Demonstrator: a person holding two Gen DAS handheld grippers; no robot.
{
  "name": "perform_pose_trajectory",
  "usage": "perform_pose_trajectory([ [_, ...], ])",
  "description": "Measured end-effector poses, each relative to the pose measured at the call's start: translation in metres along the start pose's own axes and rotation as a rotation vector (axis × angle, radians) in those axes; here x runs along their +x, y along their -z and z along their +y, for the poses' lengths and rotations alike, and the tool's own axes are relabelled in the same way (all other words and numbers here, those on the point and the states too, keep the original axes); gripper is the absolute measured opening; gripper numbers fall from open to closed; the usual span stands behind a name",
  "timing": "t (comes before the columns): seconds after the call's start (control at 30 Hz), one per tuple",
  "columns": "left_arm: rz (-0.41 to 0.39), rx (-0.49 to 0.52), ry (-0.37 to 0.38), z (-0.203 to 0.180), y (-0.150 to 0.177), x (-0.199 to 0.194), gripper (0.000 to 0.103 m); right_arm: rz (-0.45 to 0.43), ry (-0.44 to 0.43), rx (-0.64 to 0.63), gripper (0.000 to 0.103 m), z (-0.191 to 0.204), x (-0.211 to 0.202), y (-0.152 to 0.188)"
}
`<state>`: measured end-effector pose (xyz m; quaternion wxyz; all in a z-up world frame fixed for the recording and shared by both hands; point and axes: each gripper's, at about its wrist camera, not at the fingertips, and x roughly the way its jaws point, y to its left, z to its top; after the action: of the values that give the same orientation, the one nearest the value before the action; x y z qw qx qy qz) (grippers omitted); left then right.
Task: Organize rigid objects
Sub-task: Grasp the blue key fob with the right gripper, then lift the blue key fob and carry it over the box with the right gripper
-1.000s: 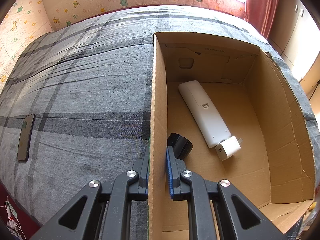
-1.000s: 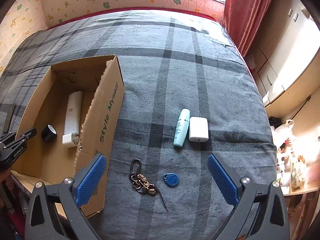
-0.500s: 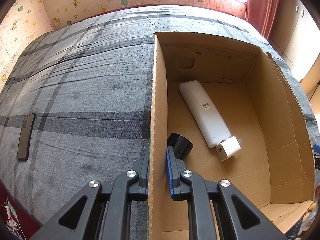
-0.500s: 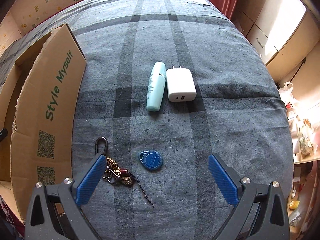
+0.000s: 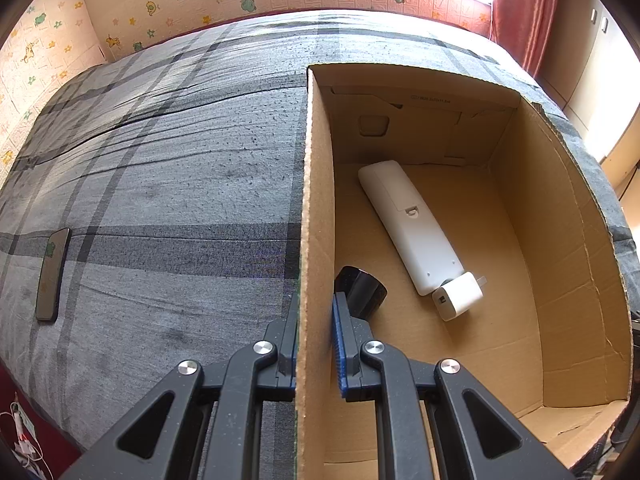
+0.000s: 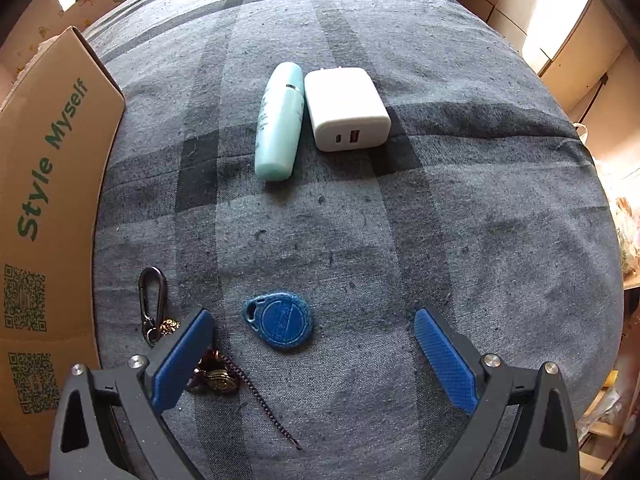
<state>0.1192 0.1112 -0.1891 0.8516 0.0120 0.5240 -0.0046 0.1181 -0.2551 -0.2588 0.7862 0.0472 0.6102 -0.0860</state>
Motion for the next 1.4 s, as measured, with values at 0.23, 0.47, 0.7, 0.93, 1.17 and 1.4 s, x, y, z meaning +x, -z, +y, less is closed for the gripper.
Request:
perform_pose_trajectory([
  [0.23,0.0,-0.001,0.0,0.0,-0.001,0.0,0.014,-0.023,0.023,-0.016,0.089,0.007,0.0,0.007],
  [0.47,0.0,-0.001,0.001,0.0,-0.001,0.0,0.014,-0.057,0.01,-0.025,0.034,0.017,-0.019,0.013],
  [0.7,0.0,-0.002,0.0,-0.001,-0.001,-0.001,0.014,-0.057,0.002,-0.026,0.034,0.01,-0.031,0.011],
  [0.93,0.0,-0.002,-0.001,-0.001,-0.001,-0.001,0.014,-0.071,0.009,-0.052,0.034,0.014,-0.05,0.002],
  [1.17,-0.001,-0.002,-0.001,-0.002,-0.001,-0.001,0.014,-0.114,-0.009,-0.078,0.034,0.022,-0.082,-0.003],
  [1.4,0.0,-0.001,-0.002,-0.002,-0.001,-0.001,0.014,-0.164,-0.04,-0.137,0.034,0.041,-0.12,-0.013],
])
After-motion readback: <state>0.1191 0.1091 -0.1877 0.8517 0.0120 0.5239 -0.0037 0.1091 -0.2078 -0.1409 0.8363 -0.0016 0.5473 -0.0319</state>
